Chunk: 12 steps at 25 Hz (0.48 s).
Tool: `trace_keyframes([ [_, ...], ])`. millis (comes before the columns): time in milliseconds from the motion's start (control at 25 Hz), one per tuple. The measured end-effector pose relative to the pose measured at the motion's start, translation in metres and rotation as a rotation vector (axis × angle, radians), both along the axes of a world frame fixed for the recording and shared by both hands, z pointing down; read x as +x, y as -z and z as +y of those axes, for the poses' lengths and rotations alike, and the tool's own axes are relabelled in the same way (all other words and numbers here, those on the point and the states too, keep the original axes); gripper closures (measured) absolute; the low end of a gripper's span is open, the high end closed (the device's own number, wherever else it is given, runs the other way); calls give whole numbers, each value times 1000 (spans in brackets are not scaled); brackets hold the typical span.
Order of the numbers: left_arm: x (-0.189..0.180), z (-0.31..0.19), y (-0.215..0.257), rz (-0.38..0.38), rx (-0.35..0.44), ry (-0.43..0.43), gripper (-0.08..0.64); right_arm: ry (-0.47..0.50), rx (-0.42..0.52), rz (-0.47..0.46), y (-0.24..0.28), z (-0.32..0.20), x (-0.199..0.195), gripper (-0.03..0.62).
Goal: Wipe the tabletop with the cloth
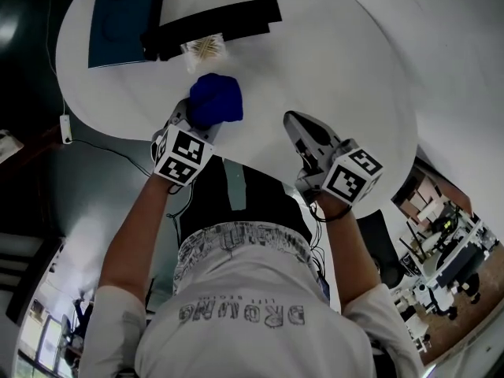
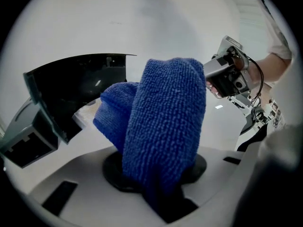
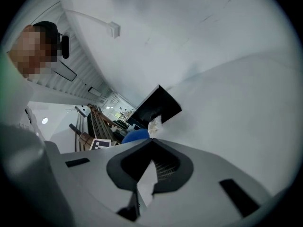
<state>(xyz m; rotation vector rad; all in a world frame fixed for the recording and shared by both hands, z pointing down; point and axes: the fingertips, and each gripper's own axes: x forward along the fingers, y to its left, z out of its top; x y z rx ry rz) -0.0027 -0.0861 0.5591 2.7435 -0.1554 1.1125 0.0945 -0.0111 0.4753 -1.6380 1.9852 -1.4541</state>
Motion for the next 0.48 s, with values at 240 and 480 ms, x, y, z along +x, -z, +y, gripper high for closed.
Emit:
trace_keyframes([
  [240, 43, 14, 2, 5, 10, -49, 407, -58, 1, -9, -3, 25, 35, 585],
  [480, 84, 30, 3, 11, 13, -106, 407, -119, 4, -12, -4, 48, 67, 586],
])
